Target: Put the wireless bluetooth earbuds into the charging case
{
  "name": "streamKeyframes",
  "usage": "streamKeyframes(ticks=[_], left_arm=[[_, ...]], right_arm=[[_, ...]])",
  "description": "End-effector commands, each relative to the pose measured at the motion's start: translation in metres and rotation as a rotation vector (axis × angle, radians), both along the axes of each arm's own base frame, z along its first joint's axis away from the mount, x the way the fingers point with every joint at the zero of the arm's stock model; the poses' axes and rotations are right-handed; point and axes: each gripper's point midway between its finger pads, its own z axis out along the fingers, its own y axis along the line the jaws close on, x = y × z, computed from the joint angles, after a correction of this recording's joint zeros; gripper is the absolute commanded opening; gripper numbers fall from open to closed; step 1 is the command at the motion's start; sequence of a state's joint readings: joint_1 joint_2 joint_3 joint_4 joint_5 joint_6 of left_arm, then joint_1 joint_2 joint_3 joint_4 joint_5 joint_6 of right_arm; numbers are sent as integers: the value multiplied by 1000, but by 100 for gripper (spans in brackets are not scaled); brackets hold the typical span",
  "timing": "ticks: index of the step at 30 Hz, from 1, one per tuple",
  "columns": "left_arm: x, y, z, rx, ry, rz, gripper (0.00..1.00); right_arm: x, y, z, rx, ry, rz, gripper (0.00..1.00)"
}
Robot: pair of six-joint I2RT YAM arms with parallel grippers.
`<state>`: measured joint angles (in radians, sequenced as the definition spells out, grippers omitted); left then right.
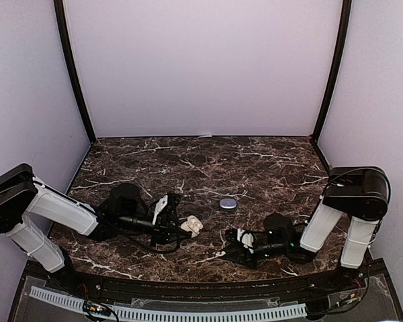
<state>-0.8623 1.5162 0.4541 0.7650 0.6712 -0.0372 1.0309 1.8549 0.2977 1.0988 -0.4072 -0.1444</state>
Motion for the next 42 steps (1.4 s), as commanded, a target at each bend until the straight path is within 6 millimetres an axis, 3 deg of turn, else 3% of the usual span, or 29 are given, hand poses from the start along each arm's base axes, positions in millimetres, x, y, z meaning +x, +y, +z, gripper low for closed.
streamKeyframes(ticks=[1, 9, 24, 29, 40, 42], left_arm=[[-2, -1, 9, -23, -22, -13, 13], [-2, -2, 9, -23, -18, -14, 13], [-3, -4, 5, -16, -21, -35, 13], [-9, -4, 1, -11, -57, -67, 11], [-24, -10, -11, 24, -173, -141, 8], [-24, -10, -13, 30, -174, -145, 8]], right_arm=[[-11, -12, -15, -54, 59, 17, 21], [-11, -12, -13, -48, 54, 12, 29], [-12, -14, -5, -22, 52, 7, 13], [-11, -14, 1, -15, 50, 3, 12], [-10, -10, 30, -2, 16, 22, 11], [-9, -8, 46, 27, -11, 29, 11]])
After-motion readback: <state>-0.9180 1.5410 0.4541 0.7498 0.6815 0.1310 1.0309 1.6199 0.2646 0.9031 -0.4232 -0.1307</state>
